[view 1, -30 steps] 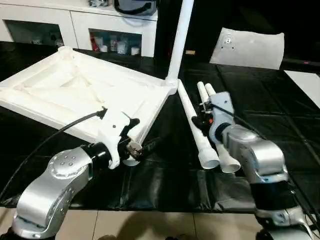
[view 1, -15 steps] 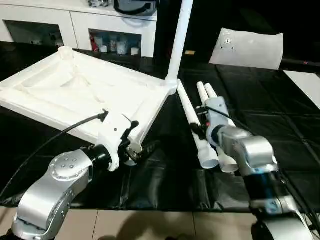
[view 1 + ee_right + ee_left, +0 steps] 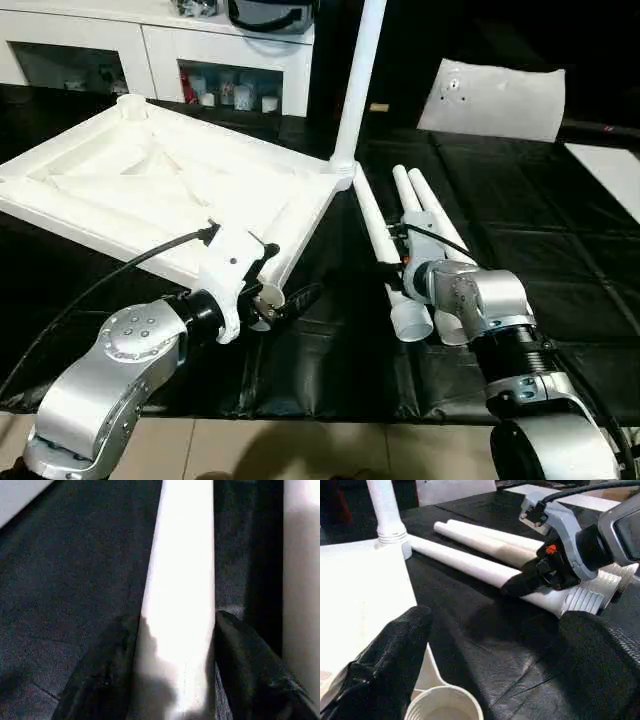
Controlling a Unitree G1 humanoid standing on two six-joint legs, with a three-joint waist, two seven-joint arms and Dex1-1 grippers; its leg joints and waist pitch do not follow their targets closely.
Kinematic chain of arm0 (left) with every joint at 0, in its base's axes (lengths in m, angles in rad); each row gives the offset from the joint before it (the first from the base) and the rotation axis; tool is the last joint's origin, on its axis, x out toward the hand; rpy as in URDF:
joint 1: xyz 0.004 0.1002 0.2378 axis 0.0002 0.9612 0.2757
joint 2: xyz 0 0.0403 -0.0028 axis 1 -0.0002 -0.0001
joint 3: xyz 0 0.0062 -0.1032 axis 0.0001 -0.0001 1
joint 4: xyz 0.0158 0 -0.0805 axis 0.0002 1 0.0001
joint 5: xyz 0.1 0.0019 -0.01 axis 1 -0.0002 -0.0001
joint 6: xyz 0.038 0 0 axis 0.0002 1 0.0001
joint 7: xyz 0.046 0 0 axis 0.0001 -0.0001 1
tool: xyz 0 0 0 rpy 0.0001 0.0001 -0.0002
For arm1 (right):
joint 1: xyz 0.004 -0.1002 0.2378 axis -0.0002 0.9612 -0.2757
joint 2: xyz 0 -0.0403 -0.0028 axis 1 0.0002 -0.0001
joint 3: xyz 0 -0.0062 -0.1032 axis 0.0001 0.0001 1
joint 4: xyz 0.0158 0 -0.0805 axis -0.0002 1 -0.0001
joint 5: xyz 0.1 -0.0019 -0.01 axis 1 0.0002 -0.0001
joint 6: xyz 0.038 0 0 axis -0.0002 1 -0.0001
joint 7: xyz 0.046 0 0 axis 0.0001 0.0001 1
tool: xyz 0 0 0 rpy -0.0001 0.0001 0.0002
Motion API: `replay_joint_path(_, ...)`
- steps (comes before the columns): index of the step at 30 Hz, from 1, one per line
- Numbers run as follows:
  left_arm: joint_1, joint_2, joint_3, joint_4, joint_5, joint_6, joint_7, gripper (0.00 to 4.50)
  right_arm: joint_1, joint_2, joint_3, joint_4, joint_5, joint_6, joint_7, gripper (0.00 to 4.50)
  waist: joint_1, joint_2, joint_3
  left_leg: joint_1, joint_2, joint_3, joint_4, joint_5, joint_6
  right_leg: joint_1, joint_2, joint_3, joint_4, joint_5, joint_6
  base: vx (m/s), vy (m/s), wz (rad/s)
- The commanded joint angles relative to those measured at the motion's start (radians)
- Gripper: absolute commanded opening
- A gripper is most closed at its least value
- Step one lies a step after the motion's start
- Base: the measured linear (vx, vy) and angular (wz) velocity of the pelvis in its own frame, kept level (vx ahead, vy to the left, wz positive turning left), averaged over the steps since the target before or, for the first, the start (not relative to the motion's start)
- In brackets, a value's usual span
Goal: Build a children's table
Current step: Pick table leg
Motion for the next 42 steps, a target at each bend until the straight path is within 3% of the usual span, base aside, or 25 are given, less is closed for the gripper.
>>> replay_joint_path(1,-0.007,0.002,-0.008,-0.014,0.0,-0.006,-0.005,4.5,0.006,-0.004,-0.016,0.027,0.009,0.001,0.003,2.08,-0.003,0.016,-0.049,-0.007,0.005,0.022,-0.07,-0.221,-0.034,0.046,-0.058,0.048,-0.087,-0.393,-0.047,0.0,0.0,0.0)
replay_joint_path(12,-0.007,0.009,-0.012,-0.013,-0.001,-0.009,-0.01,4.5,0.008,0.009,-0.086,0.032,0.04,-0.012,-0.017,1.84,-0.006,0.02,-0.05,-0.007,0.005,0.021,-0.071,-0.237,-0.033,0.043,-0.056,0.047,-0.088,-0.392,-0.053,0.0,0.0,0.0)
replay_joint_path(13,-0.004,0.01,-0.01,-0.014,-0.002,-0.01,-0.011,4.5,0.008,0.012,-0.09,0.03,0.041,-0.011,-0.02,1.84,-0.005,0.025,-0.05,-0.007,0.004,0.02,-0.071,-0.24,-0.034,0.043,-0.057,0.046,-0.088,-0.394,-0.054,0.0,0.0,0.0)
replay_joint_path(14,-0.002,0.012,-0.009,-0.014,-0.002,-0.011,-0.012,4.5,0.008,0.016,-0.098,0.028,0.045,-0.011,-0.025,1.84,-0.006,0.023,-0.05,-0.006,0.004,0.02,-0.071,-0.244,-0.033,0.043,-0.056,0.046,-0.089,-0.393,-0.053,0.0,0.0,0.0)
replay_joint_path(15,0.0,0.016,-0.01,-0.015,0.0,-0.016,-0.014,4.5,0.007,0.021,-0.113,0.021,0.053,-0.013,-0.034,1.84,-0.003,0.033,-0.051,-0.005,0.004,0.018,-0.072,-0.246,-0.036,0.044,-0.057,0.046,-0.087,-0.389,-0.055,0.0,0.0,0.0)
replay_joint_path(16,0.001,0.021,-0.013,-0.014,0.005,-0.022,-0.016,4.5,0.006,0.025,-0.128,0.014,0.063,-0.013,-0.042,1.84,-0.005,0.028,-0.05,-0.006,0.004,0.02,-0.072,-0.249,-0.034,0.043,-0.056,0.046,-0.09,-0.389,-0.053,0.0,0.0,0.0)
replay_joint_path(20,-0.017,0.023,-0.001,-0.003,0.021,-0.042,-0.005,4.5,0.009,0.032,-0.177,-0.068,0.079,-0.012,-0.081,1.84,-0.002,0.028,-0.051,-0.007,0.005,0.018,-0.073,-0.238,-0.037,0.045,-0.056,0.046,-0.086,-0.367,-0.058,0.0,0.0,0.0)
replay_joint_path(24,-0.059,-0.008,0.027,0.034,0.032,-0.044,0.041,4.5,0.005,0.052,-0.256,-0.224,0.153,-0.079,-0.072,1.84,0.003,0.033,-0.05,-0.005,0.005,0.021,-0.073,-0.214,-0.034,0.046,-0.054,0.049,-0.082,-0.325,-0.06,0.0,0.0,0.0)
replay_joint_path(28,-0.086,-0.025,0.039,0.056,0.017,-0.048,0.043,4.5,0.008,0.048,-0.27,-0.295,0.199,-0.115,-0.022,1.84,0.002,0.037,-0.051,-0.009,0.003,0.022,-0.072,-0.189,-0.026,0.051,-0.055,0.05,-0.08,-0.302,-0.059,0.0,0.0,0.0)
replay_joint_path(30,-0.142,-0.065,0.068,0.093,-0.027,-0.04,0.044,4.5,0.016,0.038,-0.308,-0.393,0.298,-0.118,0.074,1.84,0.005,0.038,-0.054,-0.005,0.002,0.023,-0.071,-0.182,-0.015,0.051,-0.052,0.05,-0.081,-0.282,-0.067,0.0,0.0,0.0)
replay_joint_path(32,-0.172,-0.095,0.091,0.111,-0.058,-0.024,0.056,4.5,0.023,0.032,-0.33,-0.421,0.347,-0.117,0.124,1.84,0.006,0.038,-0.053,-0.009,0.005,0.021,-0.072,-0.167,-0.009,0.055,-0.055,0.05,-0.078,-0.258,-0.08,0.0,0.0,0.0)
replay_joint_path(33,-0.201,-0.125,0.115,0.124,-0.097,-0.01,0.061,4.5,0.032,0.024,-0.349,-0.446,0.394,-0.116,0.176,1.84,0.005,0.032,-0.053,-0.01,0.003,0.024,-0.071,-0.17,-0.007,0.056,-0.054,0.05,-0.08,-0.263,-0.082,0.0,0.0,0.0)
replay_joint_path(34,-0.241,-0.161,0.139,0.14,-0.133,-0.006,0.071,4.5,0.042,0.015,-0.376,-0.473,0.457,-0.101,0.235,1.84,0.009,0.034,-0.055,-0.007,0.004,0.024,-0.069,-0.164,-0.003,0.057,-0.057,0.052,-0.079,-0.261,-0.088,0.0,0.0,0.0)
replay_joint_path(36,-0.281,-0.201,0.168,0.16,-0.165,-0.002,0.095,4.5,0.054,0.009,-0.393,-0.497,0.515,-0.083,0.285,1.84,0.015,0.03,-0.056,-0.013,0.005,0.024,-0.069,-0.138,0.009,0.061,-0.057,0.05,-0.079,-0.247,-0.096,0.0,0.0,0.0)
replay_joint_path(39,-0.349,-0.263,0.225,0.199,-0.228,0.025,0.135,4.5,0.081,-0.015,-0.369,-0.523,0.551,-0.068,0.365,1.84,0.016,0.024,-0.056,-0.016,0.0,0.027,-0.066,-0.124,0.015,0.064,-0.058,0.049,-0.085,-0.27,-0.091,0.0,0.0,0.0)
replay_joint_path(40,-0.37,-0.281,0.243,0.213,-0.25,0.034,0.148,4.5,0.091,-0.024,-0.358,-0.532,0.559,-0.062,0.386,1.84,0.017,0.013,-0.055,-0.017,0.0,0.029,-0.064,-0.12,0.022,0.064,-0.058,0.049,-0.088,-0.29,-0.085,0.0,0.0,0.0)
replay_joint_path(41,-0.389,-0.299,0.261,0.225,-0.277,0.044,0.16,4.5,0.099,-0.031,-0.348,-0.541,0.567,-0.056,0.406,1.84,0.019,0.015,-0.054,-0.02,-0.001,0.027,-0.065,-0.113,0.024,0.065,-0.061,0.048,-0.089,-0.316,-0.077,0.0,0.0,0.0)
replay_joint_path(42,-0.393,-0.301,0.264,0.227,-0.282,0.045,0.161,4.5,0.1,-0.031,-0.347,-0.542,0.57,-0.054,0.409,1.84,0.019,0.007,-0.056,-0.018,-0.001,0.029,-0.063,-0.11,0.029,0.063,-0.061,0.047,-0.094,-0.341,-0.064,0.0,0.0,0.0)
